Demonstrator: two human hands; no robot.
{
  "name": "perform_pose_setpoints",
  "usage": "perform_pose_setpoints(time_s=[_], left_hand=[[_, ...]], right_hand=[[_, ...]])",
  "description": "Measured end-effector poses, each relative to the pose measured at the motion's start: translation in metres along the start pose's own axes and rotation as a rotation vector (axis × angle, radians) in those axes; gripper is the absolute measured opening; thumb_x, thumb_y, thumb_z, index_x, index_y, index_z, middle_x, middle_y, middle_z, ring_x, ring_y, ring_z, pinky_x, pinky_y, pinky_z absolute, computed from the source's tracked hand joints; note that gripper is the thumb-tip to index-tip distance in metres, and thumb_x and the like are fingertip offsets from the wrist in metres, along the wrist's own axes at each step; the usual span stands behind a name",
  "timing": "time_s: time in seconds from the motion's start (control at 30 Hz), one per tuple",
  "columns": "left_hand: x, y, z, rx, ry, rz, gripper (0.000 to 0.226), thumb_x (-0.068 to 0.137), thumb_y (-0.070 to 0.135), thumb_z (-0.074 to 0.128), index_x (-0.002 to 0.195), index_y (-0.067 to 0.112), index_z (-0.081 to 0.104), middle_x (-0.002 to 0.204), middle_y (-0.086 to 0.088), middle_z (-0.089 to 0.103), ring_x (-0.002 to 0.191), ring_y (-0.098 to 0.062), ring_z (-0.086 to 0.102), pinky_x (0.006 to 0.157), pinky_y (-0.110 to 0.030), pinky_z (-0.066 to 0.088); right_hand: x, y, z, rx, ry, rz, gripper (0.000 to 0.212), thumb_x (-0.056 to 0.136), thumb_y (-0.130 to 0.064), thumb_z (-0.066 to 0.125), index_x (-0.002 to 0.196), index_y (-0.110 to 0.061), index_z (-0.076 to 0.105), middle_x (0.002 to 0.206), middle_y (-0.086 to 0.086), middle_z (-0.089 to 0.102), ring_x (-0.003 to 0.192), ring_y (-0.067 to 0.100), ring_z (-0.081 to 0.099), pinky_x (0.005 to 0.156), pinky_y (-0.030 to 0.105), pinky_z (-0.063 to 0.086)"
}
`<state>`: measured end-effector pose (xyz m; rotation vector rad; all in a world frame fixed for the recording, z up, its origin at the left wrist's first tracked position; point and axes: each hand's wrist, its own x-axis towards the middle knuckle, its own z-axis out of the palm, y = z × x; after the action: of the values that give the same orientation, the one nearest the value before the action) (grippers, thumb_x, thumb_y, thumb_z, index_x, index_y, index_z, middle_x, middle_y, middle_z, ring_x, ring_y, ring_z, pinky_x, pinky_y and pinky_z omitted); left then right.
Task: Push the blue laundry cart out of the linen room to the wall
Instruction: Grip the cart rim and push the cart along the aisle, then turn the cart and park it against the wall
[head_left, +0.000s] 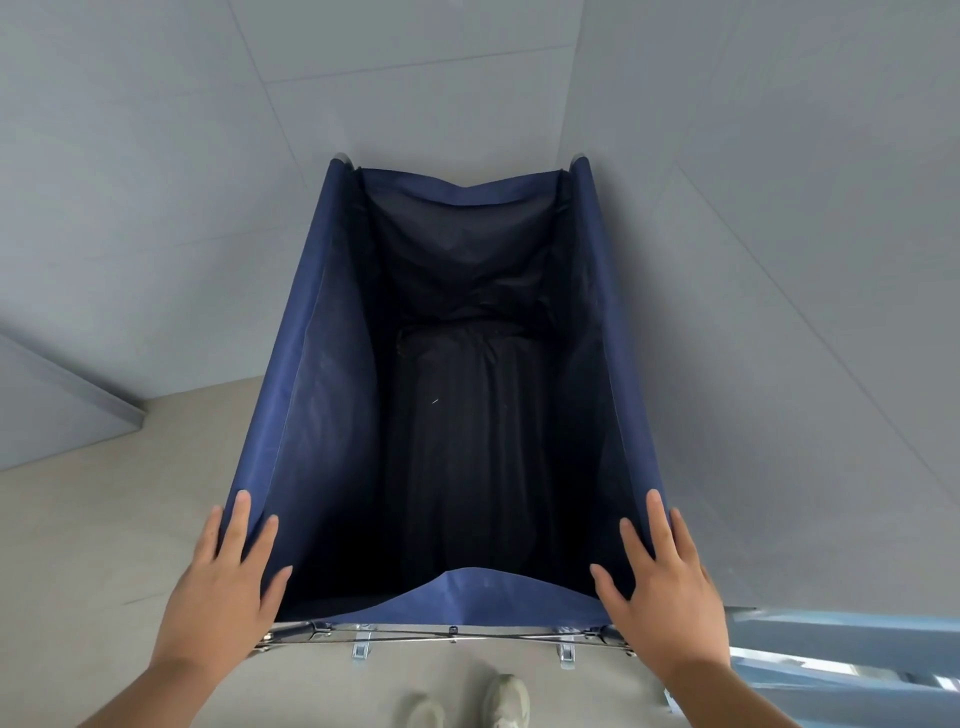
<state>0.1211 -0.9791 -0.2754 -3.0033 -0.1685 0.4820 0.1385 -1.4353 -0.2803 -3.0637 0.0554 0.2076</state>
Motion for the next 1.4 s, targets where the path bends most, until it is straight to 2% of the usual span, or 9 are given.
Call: perform_pose_setpoints(time_s=[0.2, 0.3, 0.47, 0.53, 0.63, 0.87, 1.07, 1.3, 1.4], left_hand=[[0.001, 0.001, -0.004, -0.015, -0.02, -0.014, 0.089, 0.096, 0.062, 0.001, 0.133, 0.007, 0.06, 0.155, -0.022, 0.035, 0.136, -0.048, 0.04, 0.066, -0.052, 0.06], [0.0, 0.0, -0.005, 0.015, -0.014, 0.005, 0.089, 0.095, 0.063, 0.002, 0.134, 0.006, 0.059, 0.156, -0.023, 0.033, 0.136, -0.049, 0.039, 0.073, -0.054, 0.06], [-0.005, 0.002, -0.008, 0.036, -0.023, 0.043, 0.086, 0.087, 0.069, 0.025, 0.136, 0.006, 0.056, 0.157, -0.025, 0.032, 0.14, -0.05, 0.033, 0.093, -0.068, 0.039], [-0.005, 0.009, -0.01, 0.023, 0.007, 0.09, 0.09, 0.083, 0.073, 0.03, 0.14, 0.007, 0.052, 0.158, -0.025, 0.029, 0.144, -0.045, 0.03, 0.101, -0.069, 0.03], [0.02, 0.04, -0.028, 0.048, 0.056, 0.298, 0.091, 0.084, 0.076, 0.03, 0.146, 0.011, 0.043, 0.161, -0.024, 0.023, 0.147, -0.042, 0.026, 0.108, -0.065, 0.024], [0.126, 0.208, -0.095, 0.147, 0.192, 0.898, 0.086, 0.089, 0.073, 0.029, 0.156, 0.02, 0.014, 0.163, -0.02, 0.015, 0.149, -0.038, 0.023, 0.112, -0.057, 0.037], [0.176, 0.331, -0.136, 0.311, 0.18, 1.219, 0.093, 0.086, 0.079, 0.027, 0.154, 0.03, -0.013, 0.165, -0.013, -0.015, 0.154, -0.032, -0.008, 0.123, -0.052, 0.008], [0.199, 0.375, -0.138, 0.391, 0.103, 1.237, 0.098, 0.075, 0.09, 0.021, 0.15, 0.028, 0.031, 0.157, 0.002, 0.034, 0.153, -0.023, 0.011, 0.121, -0.053, 0.009], [0.197, 0.38, -0.138, 0.38, 0.124, 1.228, 0.093, 0.077, 0.089, 0.025, 0.146, 0.027, 0.037, 0.151, 0.003, 0.04, 0.151, -0.023, 0.018, 0.12, -0.056, 0.012]], right_hand=[[0.004, 0.001, 0.002, 0.004, 0.024, -0.003, 0.062, 0.081, -0.059, 0.065, 0.128, -0.018, 0.065, 0.164, 0.003, 0.026, 0.144, 0.033, 0.039, 0.084, 0.046, 0.059], [0.004, 0.001, 0.003, -0.025, 0.039, -0.002, 0.062, 0.084, -0.062, 0.058, 0.13, -0.02, 0.065, 0.163, 0.004, 0.028, 0.143, 0.034, 0.04, 0.089, 0.048, 0.057], [0.002, 0.001, -0.002, -0.056, 0.064, -0.032, 0.081, 0.093, -0.068, 0.011, 0.137, -0.019, 0.058, 0.16, 0.01, 0.035, 0.142, 0.035, 0.038, 0.107, 0.05, 0.04], [-0.003, -0.002, -0.004, -0.033, 0.083, -0.015, 0.075, 0.095, -0.064, 0.019, 0.139, -0.017, 0.056, 0.16, 0.01, 0.035, 0.144, 0.034, 0.035, 0.11, 0.051, 0.031], [-0.015, -0.01, -0.002, 0.04, 0.164, 0.127, 0.071, 0.086, -0.057, 0.04, 0.14, -0.014, 0.054, 0.157, 0.014, 0.039, 0.143, 0.036, 0.037, 0.11, 0.054, 0.029], [-0.03, -0.035, 0.013, 0.275, 0.268, 0.485, 0.066, 0.092, -0.052, 0.038, 0.143, -0.011, 0.047, 0.154, 0.012, 0.044, 0.141, 0.036, 0.042, 0.105, 0.054, 0.042], [-0.023, -0.034, 0.018, 0.273, 0.313, 0.54, 0.055, 0.097, -0.047, 0.04, 0.14, -0.016, 0.052, 0.15, 0.007, 0.05, 0.137, 0.036, 0.049, 0.101, 0.049, 0.048], [-0.022, -0.023, 0.023, 0.233, 0.351, 0.509, 0.049, 0.095, -0.047, 0.048, 0.136, -0.02, 0.056, 0.147, 0.004, 0.055, 0.131, 0.033, 0.056, 0.093, 0.044, 0.053], [-0.022, -0.016, 0.023, 0.228, 0.362, 0.498, 0.05, 0.095, -0.048, 0.048, 0.136, -0.021, 0.057, 0.146, 0.004, 0.056, 0.131, 0.033, 0.056, 0.092, 0.044, 0.055]])
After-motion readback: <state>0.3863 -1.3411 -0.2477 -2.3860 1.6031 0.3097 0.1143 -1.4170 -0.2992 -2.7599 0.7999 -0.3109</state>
